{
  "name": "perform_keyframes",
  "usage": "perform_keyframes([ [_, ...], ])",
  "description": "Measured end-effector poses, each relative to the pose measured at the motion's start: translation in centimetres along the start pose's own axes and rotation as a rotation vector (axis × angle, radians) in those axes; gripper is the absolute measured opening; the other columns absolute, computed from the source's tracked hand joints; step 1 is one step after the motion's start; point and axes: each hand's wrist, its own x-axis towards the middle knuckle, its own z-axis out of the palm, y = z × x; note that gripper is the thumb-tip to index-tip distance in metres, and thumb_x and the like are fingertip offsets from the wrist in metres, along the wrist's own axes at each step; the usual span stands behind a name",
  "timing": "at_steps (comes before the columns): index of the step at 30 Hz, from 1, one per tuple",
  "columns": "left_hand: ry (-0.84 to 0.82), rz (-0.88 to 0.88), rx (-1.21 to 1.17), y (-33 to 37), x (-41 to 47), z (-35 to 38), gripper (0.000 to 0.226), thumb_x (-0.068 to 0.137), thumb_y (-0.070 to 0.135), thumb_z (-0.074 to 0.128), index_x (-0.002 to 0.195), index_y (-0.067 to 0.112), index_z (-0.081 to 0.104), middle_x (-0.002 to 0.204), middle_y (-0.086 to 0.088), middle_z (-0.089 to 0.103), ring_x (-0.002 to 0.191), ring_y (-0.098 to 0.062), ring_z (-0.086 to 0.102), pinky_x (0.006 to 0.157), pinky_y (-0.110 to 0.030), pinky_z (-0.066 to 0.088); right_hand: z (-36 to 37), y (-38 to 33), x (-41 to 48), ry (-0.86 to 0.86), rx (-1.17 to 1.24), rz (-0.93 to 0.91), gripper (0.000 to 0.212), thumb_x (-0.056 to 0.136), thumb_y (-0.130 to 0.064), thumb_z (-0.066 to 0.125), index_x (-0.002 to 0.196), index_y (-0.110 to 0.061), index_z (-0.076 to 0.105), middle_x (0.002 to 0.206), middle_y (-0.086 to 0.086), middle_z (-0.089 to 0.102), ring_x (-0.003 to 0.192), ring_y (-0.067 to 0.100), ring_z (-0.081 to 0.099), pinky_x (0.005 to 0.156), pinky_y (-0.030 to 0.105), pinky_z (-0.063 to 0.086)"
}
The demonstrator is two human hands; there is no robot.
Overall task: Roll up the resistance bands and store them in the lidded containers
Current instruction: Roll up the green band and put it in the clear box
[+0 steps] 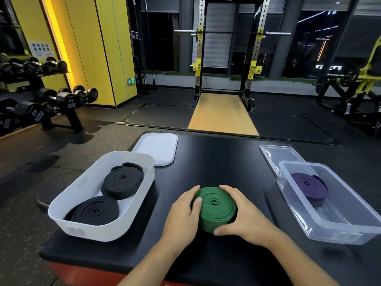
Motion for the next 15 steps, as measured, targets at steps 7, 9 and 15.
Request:
perform_keyframes([
  [7, 0.07, -0.063, 0.012, 0.1, -1.2, -0.2, 0.042, 0.109, 0.038, 0.047, 0.151, 0.031, 0.052, 0.149, 0.019, 0.054, 0.139, 0.0, 0.046, 0.108, -0.016, 0.033, 1.7, -1.1, -1.1, 0.169, -0.128, 0.058, 0.118, 0.042, -0.074, 0.085, 0.143, -0.047, 0.031, 0.132, -0.037, 0.039, 0.128, 0.003, 0.048, 0.107, 0.035, 0.044],
  [9, 0.098, -0.068, 0.017, 0.1, -1.3, 0.0, 0.042, 0.11, 0.038, 0.045, 0.15, 0.031, 0.052, 0.149, 0.018, 0.055, 0.139, -0.002, 0.048, 0.108, -0.018, 0.035, 2.2, -1.6, -1.3, 0.208, -0.157, 0.072, 0.118, 0.041, -0.078, 0.082, 0.143, -0.046, 0.031, 0.131, -0.035, 0.039, 0.126, 0.007, 0.048, 0.104, 0.033, 0.044],
  [15, 0.133, -0.046, 0.143, -0.4, -1.7, 0.4, 0.044, 0.11, 0.04, 0.037, 0.152, 0.033, 0.048, 0.142, 0.021, 0.056, 0.131, -0.005, 0.052, 0.111, -0.025, 0.038, 2.7, -2.7, -1.7, 0.282, -0.224, 0.099, 0.113, 0.043, -0.081, 0.079, 0.138, -0.041, 0.033, 0.125, -0.029, 0.039, 0.12, 0.005, 0.045, 0.105, 0.032, 0.042],
])
